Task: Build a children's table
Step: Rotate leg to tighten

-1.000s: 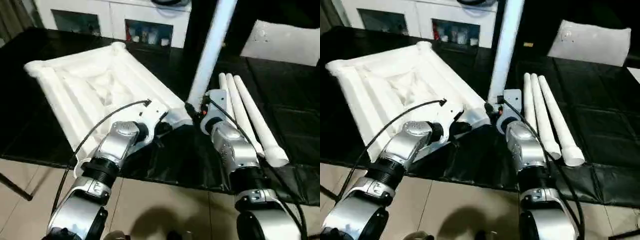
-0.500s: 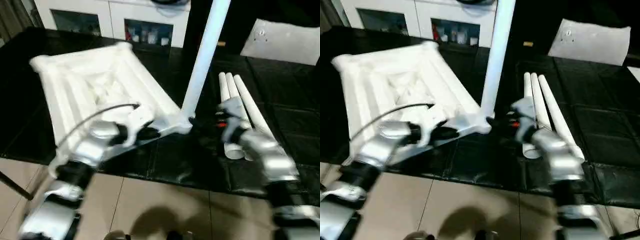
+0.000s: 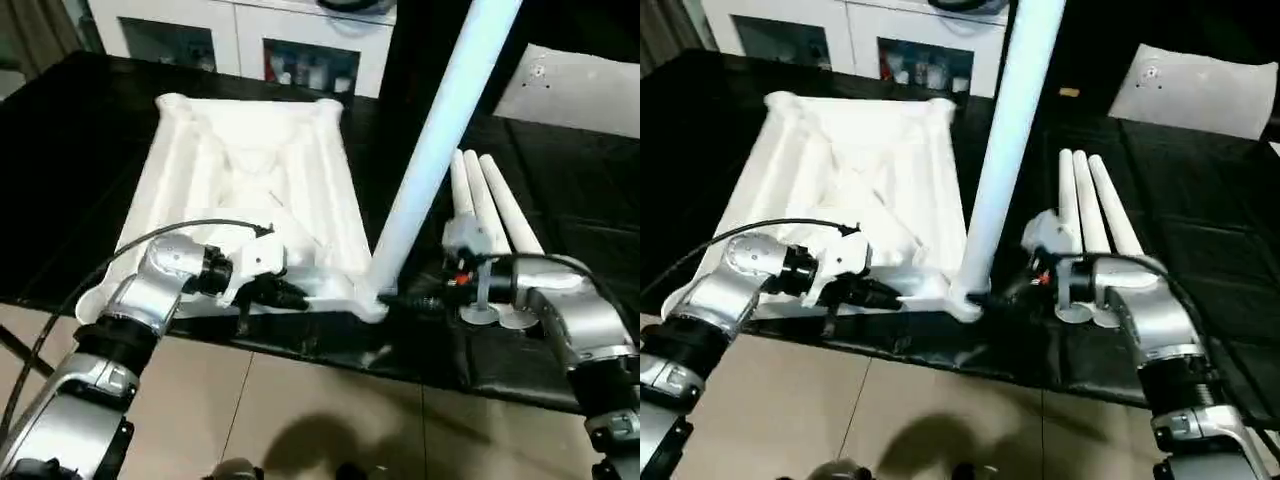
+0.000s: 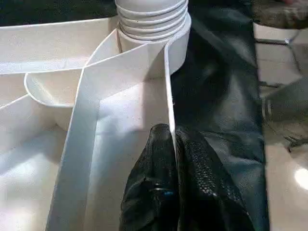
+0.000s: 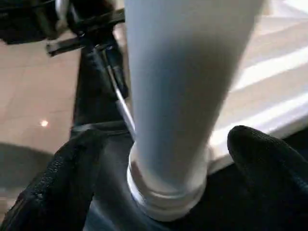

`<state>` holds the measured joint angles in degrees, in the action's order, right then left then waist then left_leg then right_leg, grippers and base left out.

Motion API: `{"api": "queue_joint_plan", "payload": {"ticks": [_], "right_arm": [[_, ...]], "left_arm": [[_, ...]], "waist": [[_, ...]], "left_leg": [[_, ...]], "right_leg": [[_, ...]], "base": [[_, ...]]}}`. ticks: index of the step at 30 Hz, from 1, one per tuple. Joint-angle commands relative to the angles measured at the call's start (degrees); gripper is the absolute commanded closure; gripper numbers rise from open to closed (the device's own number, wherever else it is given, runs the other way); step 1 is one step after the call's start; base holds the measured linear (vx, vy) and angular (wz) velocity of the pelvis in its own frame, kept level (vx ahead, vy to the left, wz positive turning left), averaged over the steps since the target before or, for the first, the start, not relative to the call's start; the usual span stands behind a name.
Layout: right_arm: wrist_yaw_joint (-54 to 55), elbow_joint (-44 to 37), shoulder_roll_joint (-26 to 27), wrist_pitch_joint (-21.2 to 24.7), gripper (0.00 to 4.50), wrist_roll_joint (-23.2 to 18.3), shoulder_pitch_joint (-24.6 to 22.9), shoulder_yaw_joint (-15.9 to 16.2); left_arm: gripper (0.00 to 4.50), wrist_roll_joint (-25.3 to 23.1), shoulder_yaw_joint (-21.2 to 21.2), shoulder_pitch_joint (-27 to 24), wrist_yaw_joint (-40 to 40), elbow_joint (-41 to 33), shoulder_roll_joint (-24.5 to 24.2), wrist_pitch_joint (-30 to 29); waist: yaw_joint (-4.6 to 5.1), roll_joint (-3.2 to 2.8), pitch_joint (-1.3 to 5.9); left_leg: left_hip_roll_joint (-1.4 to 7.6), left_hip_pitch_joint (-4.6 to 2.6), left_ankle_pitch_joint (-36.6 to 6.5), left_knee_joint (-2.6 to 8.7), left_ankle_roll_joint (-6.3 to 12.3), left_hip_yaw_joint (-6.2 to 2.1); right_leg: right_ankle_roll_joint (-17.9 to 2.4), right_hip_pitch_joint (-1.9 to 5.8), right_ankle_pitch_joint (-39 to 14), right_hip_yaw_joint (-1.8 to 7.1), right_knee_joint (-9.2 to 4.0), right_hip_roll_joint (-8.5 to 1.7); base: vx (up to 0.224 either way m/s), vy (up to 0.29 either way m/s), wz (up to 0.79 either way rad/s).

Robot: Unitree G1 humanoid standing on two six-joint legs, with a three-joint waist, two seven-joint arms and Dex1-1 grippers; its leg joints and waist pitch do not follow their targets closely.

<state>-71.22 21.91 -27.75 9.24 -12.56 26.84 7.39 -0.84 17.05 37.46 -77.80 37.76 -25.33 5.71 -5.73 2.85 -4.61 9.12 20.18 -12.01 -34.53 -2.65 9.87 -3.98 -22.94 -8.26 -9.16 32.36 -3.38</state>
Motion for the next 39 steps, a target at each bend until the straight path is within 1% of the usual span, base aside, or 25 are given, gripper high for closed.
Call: {"api": "queue_joint_plan", "payload": {"ticks": [1,2,3,5,6,7,8,11,12,13,15,18,19,20,21,27,29,30,33,34,35,36,37,38,39], "right_arm": [[-0.9,2.3,-0.1,-0.6,0.39,0.9,1.6,0.4],[-1.3,2.9,0.2,-0.5,0.39,0.7,1.9,0.4],[-1.7,3.4,0.4,-0.4,0.51,0.6,2.2,0.6],[-2.5,4.0,0.5,-0.6,0.72,0.7,2.4,1.1],[-2.6,4.3,0.7,-0.8,0.72,0.8,2.5,1.4],[-2.8,4.8,0.9,-1.0,0.95,0.9,2.6,1.8],[-2.9,5.2,1.0,-1.2,0.95,0.9,2.8,2.0],[-3.4,6.0,1.3,-1.5,1.2,1.0,2.9,2.5],[-4.3,6.3,1.6,-1.4,1.4,1.0,2.9,2.8],[-4.5,6.4,1.7,-1.5,1.4,1.1,2.9,3.0],[-4.6,6.5,1.8,-1.6,1.58,1.3,2.8,3.2],[-4.4,6.8,2.0,-2.1,1.82,1.5,2.4,3.7],[-4.4,6.7,2.1,-2.0,1.92,1.5,2.4,3.7],[-4.5,6.5,2.1,-1.8,1.92,1.3,2.1,3.8],[-4.6,6.3,2.1,-1.7,2.07,1.3,2.0,3.9],[-4.9,5.6,2.2,-1.5,2.29,1.2,1.0,4.0],[-4.5,4.4,2.5,-0.5,2.36,0.5,0.1,3.7],[-4.3,4.2,2.6,-0.3,2.36,0.3,0.0,3.5],[-2.2,2.4,3.5,1.3,2.4,-0.7,-1.2,2.6],[-2.2,2.4,3.5,1.3,2.4,-0.7,-1.2,2.6],[3.7,1.0,6.2,4.4,2.4,-0.9,-1.9,1.6],[6.8,1.0,7.5,4.9,2.41,-0.2,-1.9,1.3],[11.1,1.7,9.6,6.0,2.41,0.4,-1.4,0.6],[14.6,2.5,11.4,6.9,2.41,0.9,-0.9,0.0],[16.9,3.1,12.8,7.4,2.41,0.9,-0.4,-0.6]], "left_arm": [[4.5,-0.5,2.1,1.7,-3.6,0.2,0.5,2.6],[4.5,-0.6,2.2,2.0,-3.9,0.6,0.5,3.1],[4.5,-0.6,2.3,2.1,-4.1,1.0,0.5,3.5],[4.5,-0.4,2.4,2.5,-4.6,1.8,0.6,4.3],[4.5,-0.4,2.5,2.6,-4.7,2.0,0.6,4.5],[4.5,-0.5,2.5,2.8,-4.9,2.3,0.6,4.7],[4.5,-0.5,2.5,2.9,-5.0,2.6,0.7,5.0],[4.5,-0.7,2.5,3.1,-5.0,3.2,0.9,5.5],[4.5,-0.7,2.5,3.3,-5.0,3.7,1.0,5.9],[4.5,-0.7,2.5,3.3,-5.0,3.9,1.1,6.0],[4.5,-0.7,2.5,3.3,-4.9,4.1,1.1,6.1],[4.5,-0.7,2.5,3.3,-4.8,4.4,1.2,6.4],[4.5,-0.7,2.5,3.3,-4.8,4.5,1.2,6.4],[4.5,-0.8,2.4,3.2,-4.7,4.5,1.2,6.4],[4.5,-0.8,2.4,3.2,-4.7,4.5,1.2,6.3],[4.5,-0.9,2.1,3.3,-4.1,5.3,1.4,6.5],[4.5,-0.7,1.4,3.3,-2.8,5.5,1.6,5.5],[4.5,-0.6,1.3,3.3,-2.5,5.5,1.7,5.3],[4.5,0.0,-0.1,3.1,0.1,5.6,2.3,3.6],[4.5,0.0,-0.1,3.1,0.1,5.6,2.3,3.6],[4.5,0.7,-2.0,2.7,5.3,4.7,3.6,0.0],[4.5,0.7,-2.7,2.6,7.8,4.4,4.2,-1.7],[4.5,1.3,-3.9,2.4,10.6,3.4,5.2,-4.0],[4.5,1.9,-4.8,2.1,12.7,2.5,6.0,-5.8],[4.5,2.6,-5.6,2.1,14.0,1.7,6.8,-7.4]], "waist": [[0.0,0.29,4.88],[-0.09,0.27,4.9],[-0.23,0.45,4.98],[-0.49,0.4,4.98],[-0.56,0.42,5.01],[-0.67,0.36,5.07],[-0.65,0.37,5.09],[-0.73,0.3,5.11],[-0.77,0.35,5.05],[-0.77,0.34,4.94],[-0.81,0.36,4.97],[-0.79,0.23,4.79],[-0.74,0.29,4.78],[-0.77,0.29,4.81],[-0.77,0.32,4.82],[-0.7,0.22,4.54],[-0.73,0.19,4.52],[-0.78,0.05,4.55],[-0.83,0.0,4.5],[-0.81,0.05,4.42],[-0.74,0.01,4.36],[-0.47,-0.03,4.19],[0.01,-0.01,4.07],[0.09,-0.09,3.95],[0.63,0.12,3.98]], "left_leg": [[5.08,-0.3,-2.5,3.51,6.68,-1.47],[5.03,-0.3,-2.4,3.5,6.6,-1.42],[5.06,-0.2,-2.2,3.48,6.44,-1.42],[5.06,-0.19,-2.0,3.46,6.37,-1.39],[5.05,-0.16,-1.9,3.45,6.37,-1.39],[5.15,-0.23,-1.6,3.47,6.36,-1.44],[5.15,-0.17,-1.5,3.45,6.35,-1.44],[5.27,-0.21,-1.5,3.46,6.19,-1.46],[5.24,-0.16,-1.8,3.48,6.03,-1.46],[5.2,-0.18,-2.0,3.52,6.0,-1.43],[5.13,-0.17,-2.0,3.53,5.87,-1.42],[5.18,-0.24,-2.2,3.6,5.85,-1.47],[5.21,-0.22,-2.5,3.62,5.81,-1.48],[5.17,-0.28,-2.6,3.59,5.79,-1.45],[5.14,-0.23,-2.6,3.58,5.73,-1.44],[5.03,-0.31,-3.5,3.71,5.51,-1.47],[5.08,-0.38,-3.7,3.71,5.44,-1.47],[5.1,-0.39,-3.6,3.73,5.38,-1.52],[5.29,-0.45,-3.8,3.79,5.32,-1.57],[5.18,-0.46,-4.2,3.82,5.14,-1.58],[5.12,-0.47,-4.4,3.84,5.0,-1.55],[5.37,-0.61,-5.0,3.98,4.24,-1.73],[5.21,-0.76,-6.3,4.04,2.93,-1.82],[4.86,-0.8,-6.8,3.98,2.55,-1.82],[4.47,-0.89,-7.3,3.89,1.93,-1.73]], "right_leg": [[-3.9,3.92,-20.1,4.75,-3.83,-7.19],[-3.9,3.9,-20.1,4.73,-3.84,-7.11],[-3.7,4.04,-19.9,4.79,-3.7,-7.17],[-3.3,4.0,-20.1,4.74,-3.69,-7.13],[-3.2,4.03,-19.9,4.75,-3.61,-7.12],[-3.2,3.96,-19.6,4.74,-3.55,-7.16],[-3.2,3.98,-19.4,4.75,-3.54,-7.2],[-3.5,3.93,-19.1,4.75,-3.53,-7.26],[-3.5,3.99,-19.4,4.72,-3.55,-7.24],[-3.3,3.94,-19.8,4.72,-3.66,-7.18],[-2.8,4.0,-20.3,4.74,-3.69,-7.21],[-2.9,3.87,-20.5,4.7,-3.78,-7.17],[-2.8,3.89,-20.8,4.71,-3.82,-7.2],[-2.8,3.89,-20.9,4.71,-3.89,-7.24],[-2.7,3.93,-21.0,4.72,-3.82,-7.24],[-2.0,3.92,-22.7,4.62,-4.22,-7.13],[-1.9,3.88,-22.9,4.64,-4.3,-7.17],[-2.1,3.88,-22.6,4.62,-4.22,-7.15],[-2.2,3.86,-22.2,4.63,-4.26,-7.17],[-2.2,3.86,-23.0,4.56,-4.41,-7.22],[-2.1,3.85,-23.4,4.56,-4.49,-7.19],[-2.3,3.62,-24.5,4.45,-4.65,-7.27],[-1.9,3.61,-26.8,4.29,-5.06,-7.39],[-1.4,3.67,-28.6,4.05,-5.53,-7.4],[-0.2,3.87,-31.4,3.93,-6.07,-7.47]], "base": [[0.0,0.0,0.0],[0.0,0.0,0.0],[0.0,0.0,0.0],[0.0,0.0,0.0],[0.0,0.0,0.0],[0.0,0.0,0.0],[0.0,0.0,0.0],[0.0,0.0,0.0],[0.0,0.0,0.0],[0.0,0.0,0.0],[0.0,0.0,0.0],[0.0,0.0,0.0],[0.0,0.0,0.0],[0.0,0.0,0.0],[0.0,0.0,0.0],[0.0,0.0,0.0],[0.0,0.0,0.0],[0.0,0.0,0.0],[0.0,0.0,0.0],[0.0,0.0,0.0],[0.0,0.0,0.0],[0.0,0.0,0.0],[0.0,0.0,0.0],[0.0,0.0,0.0],[0.0,0.0,0.0]]}}
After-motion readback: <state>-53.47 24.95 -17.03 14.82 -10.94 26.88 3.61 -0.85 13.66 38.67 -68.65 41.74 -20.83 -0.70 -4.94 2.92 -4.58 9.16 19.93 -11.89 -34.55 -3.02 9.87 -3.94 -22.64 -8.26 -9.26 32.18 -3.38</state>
